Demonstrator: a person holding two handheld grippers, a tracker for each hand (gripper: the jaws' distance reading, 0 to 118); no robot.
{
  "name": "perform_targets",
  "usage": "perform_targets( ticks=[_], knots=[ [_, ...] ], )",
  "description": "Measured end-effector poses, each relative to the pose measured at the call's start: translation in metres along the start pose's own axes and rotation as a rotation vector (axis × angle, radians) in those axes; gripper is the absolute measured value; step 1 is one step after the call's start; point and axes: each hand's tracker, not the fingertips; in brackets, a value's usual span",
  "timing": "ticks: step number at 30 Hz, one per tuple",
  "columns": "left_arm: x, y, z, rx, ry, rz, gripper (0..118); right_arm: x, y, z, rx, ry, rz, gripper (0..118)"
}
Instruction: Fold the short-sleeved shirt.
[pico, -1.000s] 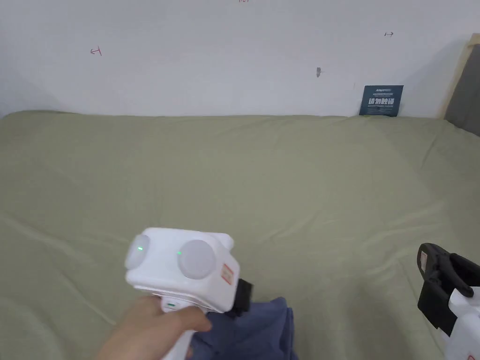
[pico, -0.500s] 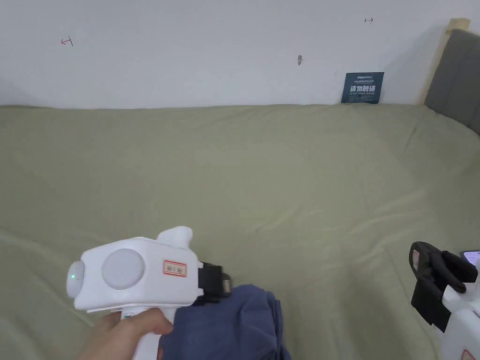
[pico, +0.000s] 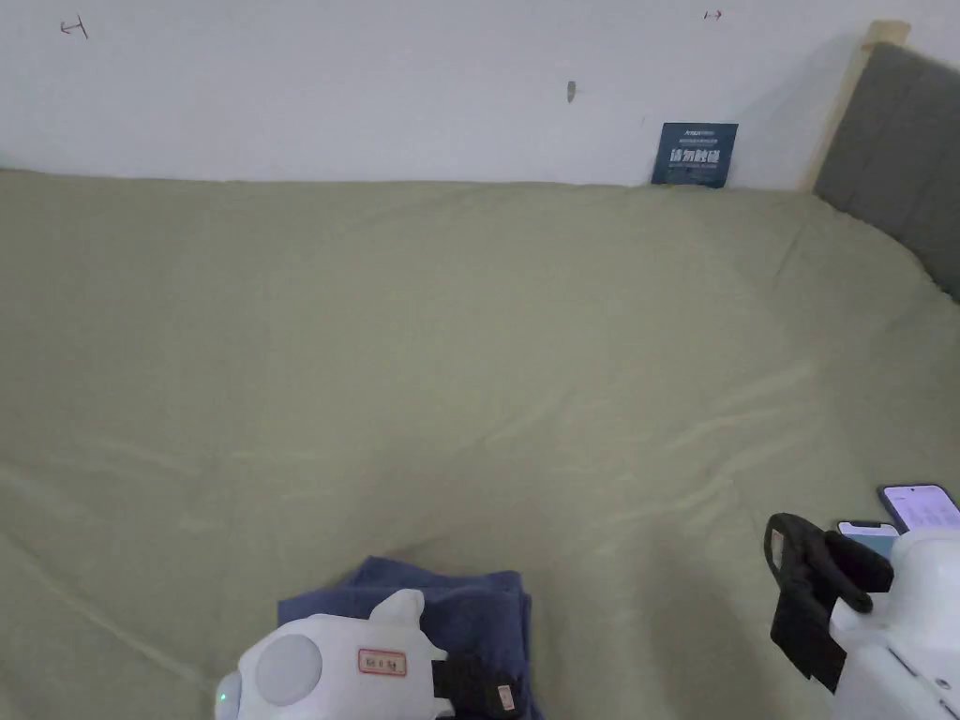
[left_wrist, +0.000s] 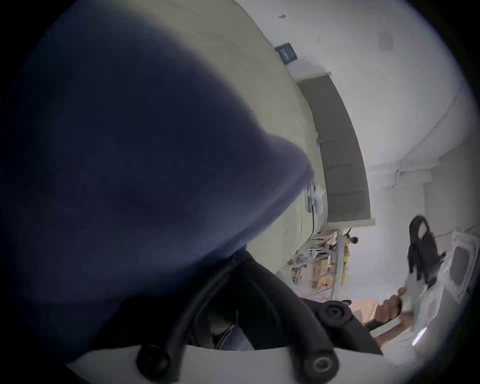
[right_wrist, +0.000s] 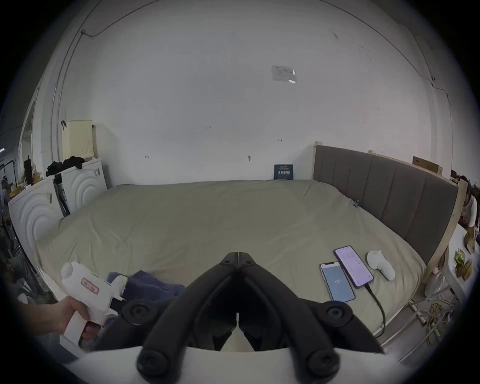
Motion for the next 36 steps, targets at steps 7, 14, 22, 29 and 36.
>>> perform_targets(
  ticks=[7, 14, 22, 29, 36],
  knots=[
    [0.042, 0.016, 0.064, 0.059, 0.055, -0.115, 0, -0.023, -0.002, -0.024, -0.093, 0.197, -0.090, 1],
    [0.035, 0.018, 0.171, 0.203, 0.146, -0.176, 0, -0.060, -0.047, -0.123, -0.532, 0.843, -0.539, 1],
    [-0.050, 0.020, 0.193, 0.196, 0.196, -0.030, 0, -0.057, -0.151, -0.206, -0.853, 0.883, -0.698, 1],
    [-0.096, 0.022, 0.182, 0.169, -0.054, 0.084, 20, -0.044, -0.162, -0.215, -0.846, 1.010, -0.876, 1],
    [-0.109, 0.034, 0.124, 0.104, -0.130, 0.128, 118, -0.041, -0.165, -0.218, -0.839, 1.018, -0.885, 1]
  ],
)
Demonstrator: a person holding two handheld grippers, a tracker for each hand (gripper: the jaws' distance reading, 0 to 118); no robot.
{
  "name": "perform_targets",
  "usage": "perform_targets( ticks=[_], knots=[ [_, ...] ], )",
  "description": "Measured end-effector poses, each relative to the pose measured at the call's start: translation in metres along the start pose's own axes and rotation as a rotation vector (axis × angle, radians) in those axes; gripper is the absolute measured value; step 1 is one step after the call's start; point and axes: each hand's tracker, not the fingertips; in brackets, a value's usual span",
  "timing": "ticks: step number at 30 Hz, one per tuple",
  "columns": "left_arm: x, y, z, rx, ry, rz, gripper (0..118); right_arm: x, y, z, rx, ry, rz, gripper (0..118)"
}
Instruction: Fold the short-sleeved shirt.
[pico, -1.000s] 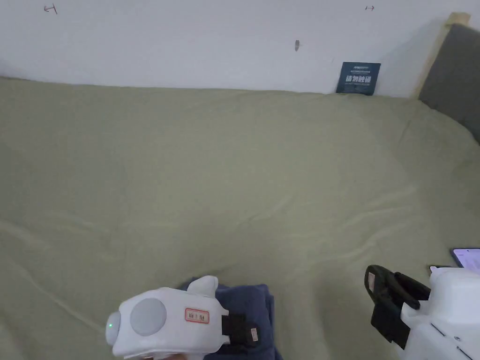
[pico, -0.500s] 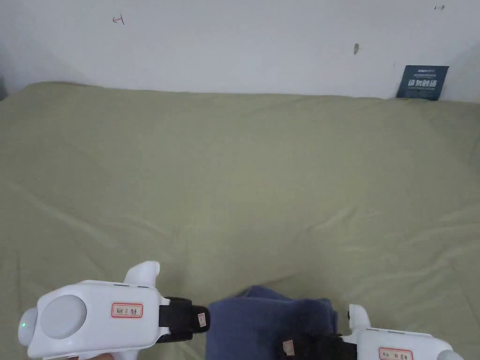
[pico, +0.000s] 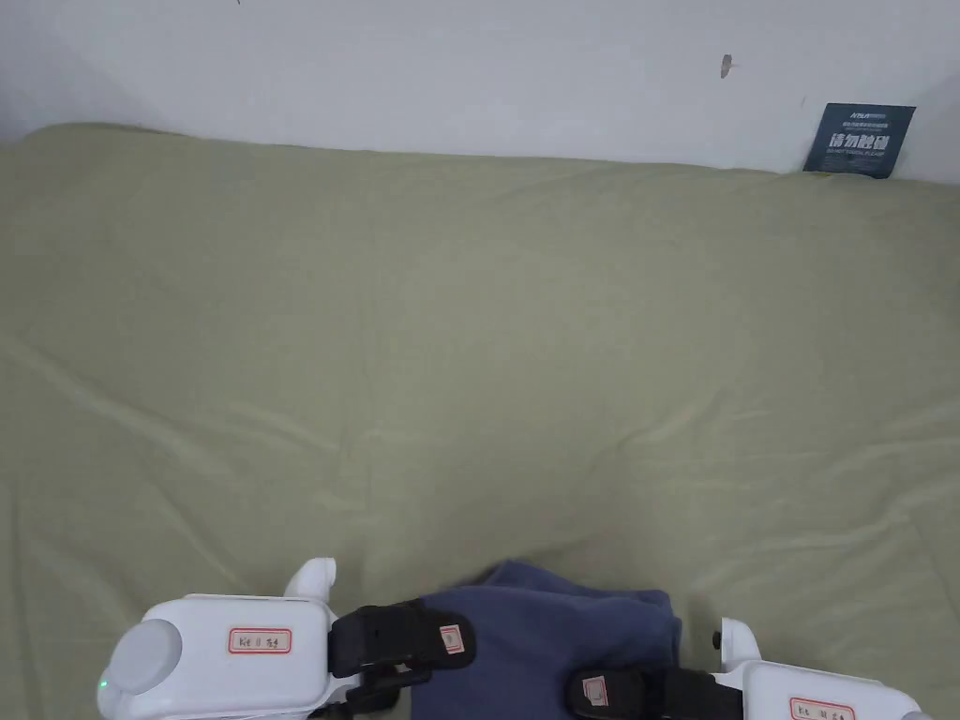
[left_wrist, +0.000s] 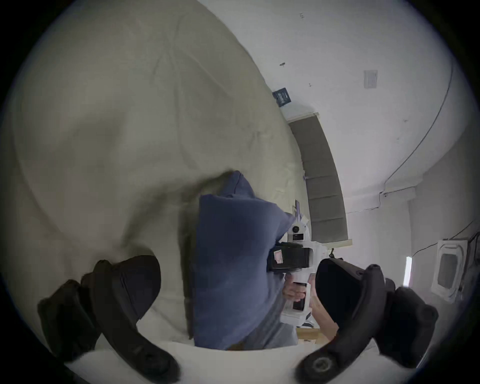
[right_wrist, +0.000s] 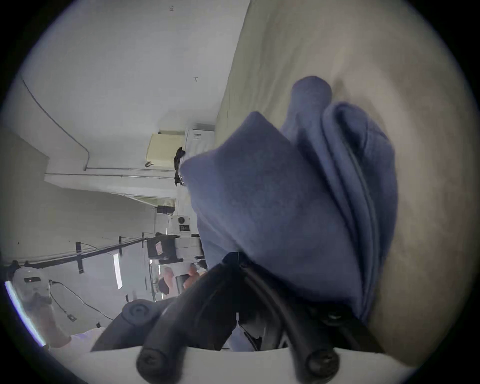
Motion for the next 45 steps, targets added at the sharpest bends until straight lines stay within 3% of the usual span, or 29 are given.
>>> perform_targets(
  ticks=[3, 5, 6, 7, 8, 9, 11, 13, 16, 22, 27, 30, 37, 38, 39, 40, 42, 45],
  knots=[
    [0.001, 0.000, -0.007, -0.009, -0.121, -0.007, 118, 0.000, 0.000, 0.000, -0.002, 0.003, -0.002, 1],
    [0.001, 0.000, -0.020, -0.024, -0.091, -0.026, 110, -0.002, -0.001, -0.002, -0.003, -0.001, -0.001, 1],
    [0.003, -0.001, -0.023, -0.012, -0.050, -0.069, 93, -0.004, -0.002, -0.002, -0.006, -0.006, 0.006, 1],
    [0.004, -0.002, -0.021, 0.004, 0.030, -0.080, 67, -0.006, -0.002, -0.002, -0.004, -0.011, 0.008, 1],
    [0.002, 0.000, -0.022, -0.011, 0.078, -0.082, 30, -0.009, -0.003, -0.001, 0.002, -0.023, 0.011, 1],
    [0.000, -0.001, -0.022, -0.018, 0.050, -0.065, 27, -0.015, -0.004, 0.000, 0.009, -0.048, 0.025, 1],
    [0.004, 0.002, -0.011, -0.027, 0.018, -0.056, 27, -0.032, -0.008, 0.005, 0.033, -0.104, 0.081, 1],
    [0.012, 0.004, -0.002, -0.029, 0.038, -0.080, 27, -0.052, -0.013, 0.013, 0.043, -0.079, 0.088, 1],
    [0.018, 0.019, 0.033, -0.022, 0.055, -0.085, 27, -0.092, -0.023, 0.032, 0.118, -0.062, 0.209, 1],
    [-0.001, 0.067, 0.156, 0.041, 0.251, -0.135, 27, -0.141, -0.027, 0.056, 0.240, -0.160, 0.375, 1],
    [-0.026, 0.115, 0.265, 0.087, 0.403, -0.112, 27, -0.143, -0.018, 0.063, 0.296, -0.190, 0.366, 1],
    [-0.050, 0.145, 0.315, 0.074, 0.418, -0.112, 27, -0.143, -0.015, 0.063, 0.325, -0.234, 0.352, 1],
    [-0.077, 0.180, 0.348, 0.095, 0.477, -0.061, 29, -0.146, -0.007, 0.058, 0.341, -0.277, 0.348, 1],
    [-0.077, 0.181, 0.348, 0.081, 0.467, -0.068, 45, -0.145, -0.005, 0.057, 0.335, -0.274, 0.341, 1],
    [-0.076, 0.181, 0.346, 0.087, 0.493, -0.085, 90, -0.144, -0.003, 0.058, 0.331, -0.277, 0.340, 1],
    [-0.074, 0.180, 0.349, 0.106, 0.511, -0.114, 117, -0.142, 0.000, 0.060, 0.323, -0.282, 0.351, 1],
    [-0.060, 0.165, 0.357, 0.219, 0.525, -0.182, 117, -0.143, 0.002, 0.060, 0.313, -0.298, 0.364, 1],
    [-0.049, 0.157, 0.358, 0.243, 0.545, -0.169, 117, -0.145, 0.004, 0.063, 0.307, -0.279, 0.381, 1]
  ],
)
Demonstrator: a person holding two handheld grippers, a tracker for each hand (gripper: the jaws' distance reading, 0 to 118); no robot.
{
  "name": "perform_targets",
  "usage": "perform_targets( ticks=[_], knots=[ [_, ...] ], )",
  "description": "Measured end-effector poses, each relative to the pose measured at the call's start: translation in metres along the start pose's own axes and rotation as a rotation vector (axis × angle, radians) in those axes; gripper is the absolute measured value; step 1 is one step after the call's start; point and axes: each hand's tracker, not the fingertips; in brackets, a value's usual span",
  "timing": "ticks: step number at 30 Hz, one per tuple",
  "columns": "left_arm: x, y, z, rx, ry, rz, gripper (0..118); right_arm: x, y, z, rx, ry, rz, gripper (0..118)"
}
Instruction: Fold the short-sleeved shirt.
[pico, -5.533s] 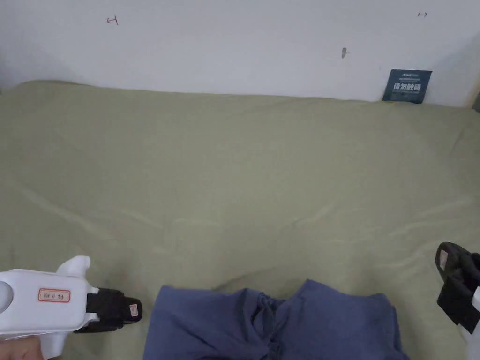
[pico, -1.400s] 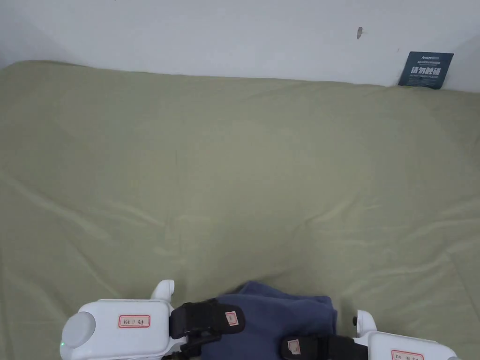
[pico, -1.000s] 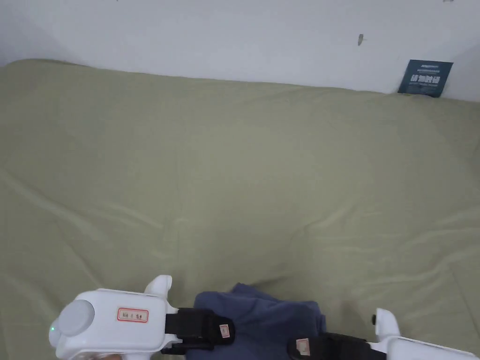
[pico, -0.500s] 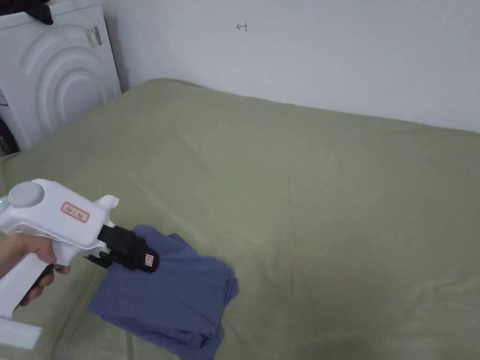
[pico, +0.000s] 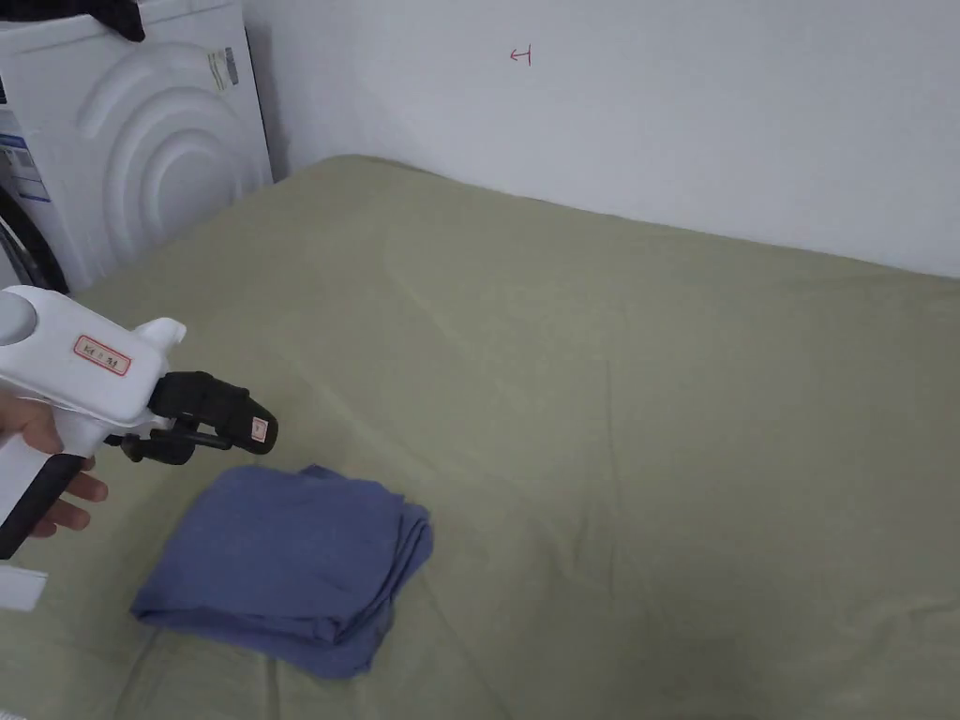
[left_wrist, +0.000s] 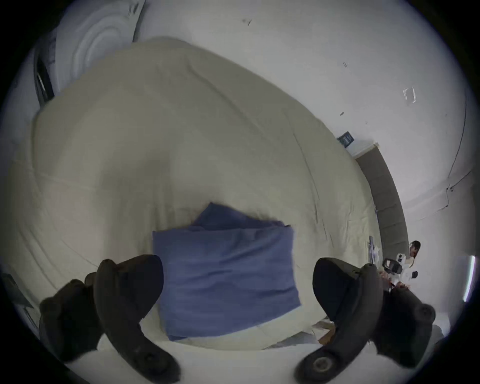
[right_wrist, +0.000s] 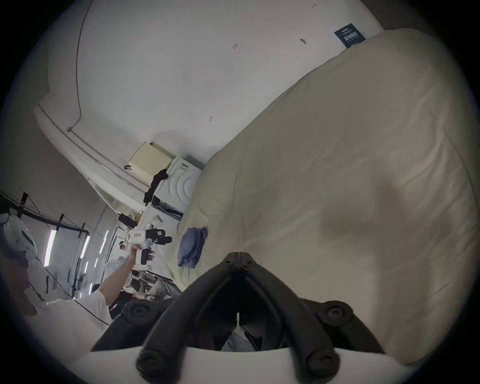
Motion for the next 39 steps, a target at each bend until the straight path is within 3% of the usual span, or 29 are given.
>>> perform_targets(
  ticks=[5, 7, 8, 9, 10, 11, 12, 14, 17, 23, 26, 39],
  knots=[
    [0.077, -0.012, 0.011, 0.074, -0.019, -0.144, 117, -0.015, 0.016, 0.009, 0.025, 0.027, 0.078, 1],
    [0.134, -0.030, 0.006, 0.155, -0.020, -0.125, 110, -0.030, 0.025, 0.013, 0.056, -0.012, 0.183, 1],
    [0.159, -0.039, 0.002, 0.216, -0.023, -0.094, 93, -0.039, 0.028, 0.014, 0.076, -0.047, 0.225, 1],
    [0.187, -0.050, -0.002, 0.257, -0.056, -0.122, 58, -0.049, 0.030, 0.015, 0.114, -0.099, 0.276, 1],
    [0.214, -0.065, -0.005, 0.310, -0.050, -0.149, 43, -0.057, 0.031, 0.016, 0.152, -0.140, 0.317, 1],
    [0.245, -0.079, -0.012, 0.371, -0.002, -0.176, 43, -0.067, 0.031, 0.016, 0.207, -0.219, 0.352, 1],
    [0.275, -0.096, -0.019, 0.423, -0.005, -0.238, 0, -0.078, 0.031, 0.017, 0.268, -0.287, 0.415, 1],
    [0.323, -0.121, -0.029, 0.504, 0.002, -0.239, 0, -0.096, 0.031, 0.020, 0.357, -0.397, 0.498, 1],
    [0.386, -0.155, -0.037, 0.650, 0.008, -0.267, 0, -0.115, 0.030, 0.028, 0.486, -0.465, 0.577, 1],
    [0.466, -0.180, -0.060, 0.919, 0.326, -0.478, 0, -0.144, 0.024, 0.036, 0.634, -0.685, 0.789, 1],
    [0.476, -0.177, -0.056, 0.879, 0.247, -0.464, 0, -0.145, 0.020, 0.039, 0.636, -0.697, 0.813, 1],
    [0.482, -0.179, -0.047, 0.896, 0.270, -0.501, 0, -0.154, 0.016, 0.050, 0.676, -0.654, 0.804, 1]
  ],
)
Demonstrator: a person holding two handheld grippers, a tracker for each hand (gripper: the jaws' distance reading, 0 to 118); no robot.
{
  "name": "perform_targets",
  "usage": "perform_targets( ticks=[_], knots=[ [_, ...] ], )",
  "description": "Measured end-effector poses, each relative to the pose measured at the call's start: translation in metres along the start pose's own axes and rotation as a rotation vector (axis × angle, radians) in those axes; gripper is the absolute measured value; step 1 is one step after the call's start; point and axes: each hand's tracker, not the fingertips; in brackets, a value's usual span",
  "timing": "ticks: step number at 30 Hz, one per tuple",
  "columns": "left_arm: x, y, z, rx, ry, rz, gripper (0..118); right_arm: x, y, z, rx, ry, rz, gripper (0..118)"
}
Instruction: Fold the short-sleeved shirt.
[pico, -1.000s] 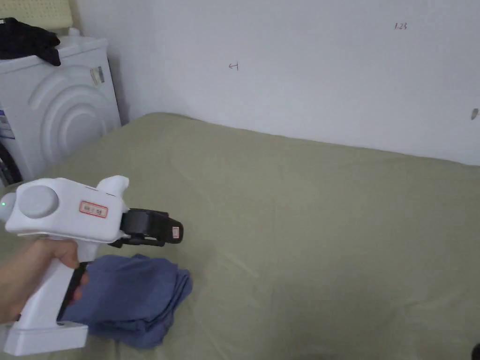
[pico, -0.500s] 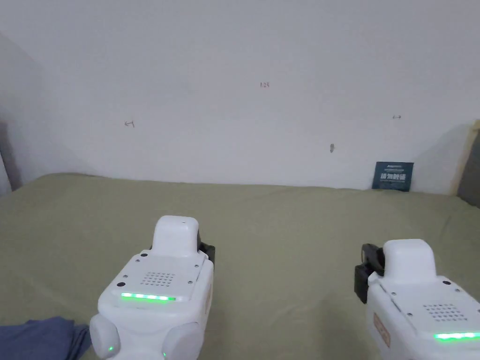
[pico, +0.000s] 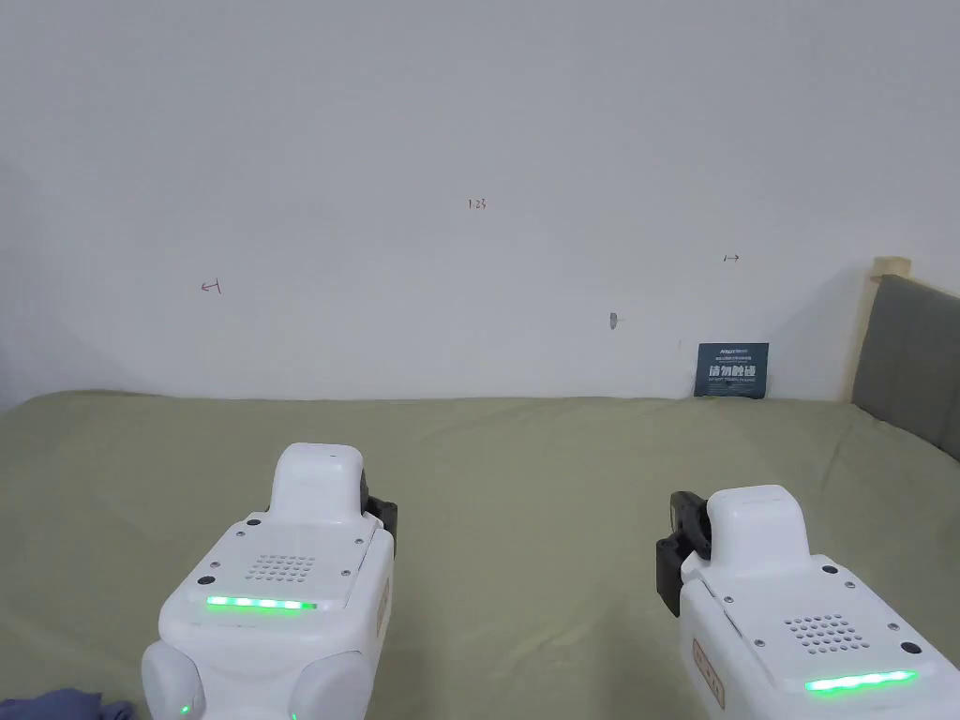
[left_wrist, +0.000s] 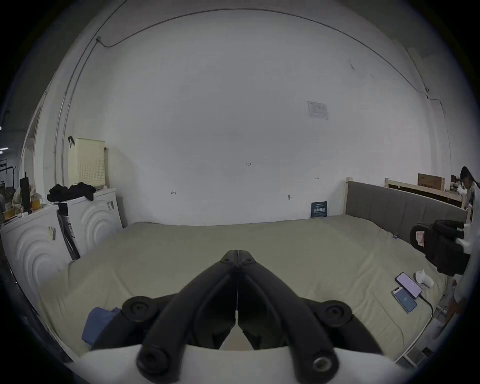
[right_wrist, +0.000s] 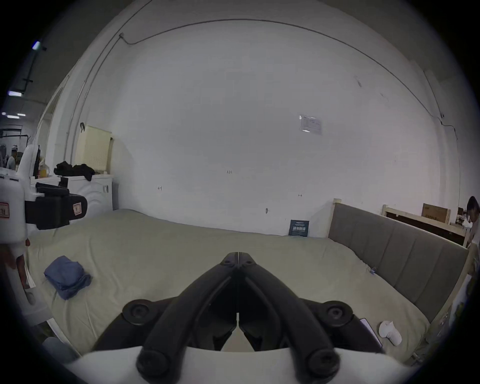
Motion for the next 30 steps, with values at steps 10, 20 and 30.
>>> perform_targets(
  ticks=[10, 20, 30],
  knots=[
    [-0.004, 0.001, 0.000, 0.003, 0.019, 0.004, 0, 0.001, 0.006, 0.001, 0.017, -0.024, 0.004, 2],
    [-0.007, -0.001, 0.000, 0.010, 0.036, -0.027, 118, 0.005, -0.002, 0.009, 0.021, -0.065, 0.013, 118],
    [-0.010, 0.010, 0.002, -0.081, 0.084, -0.011, 118, 0.006, -0.004, 0.013, 0.006, -0.050, -0.002, 118]
  ],
)
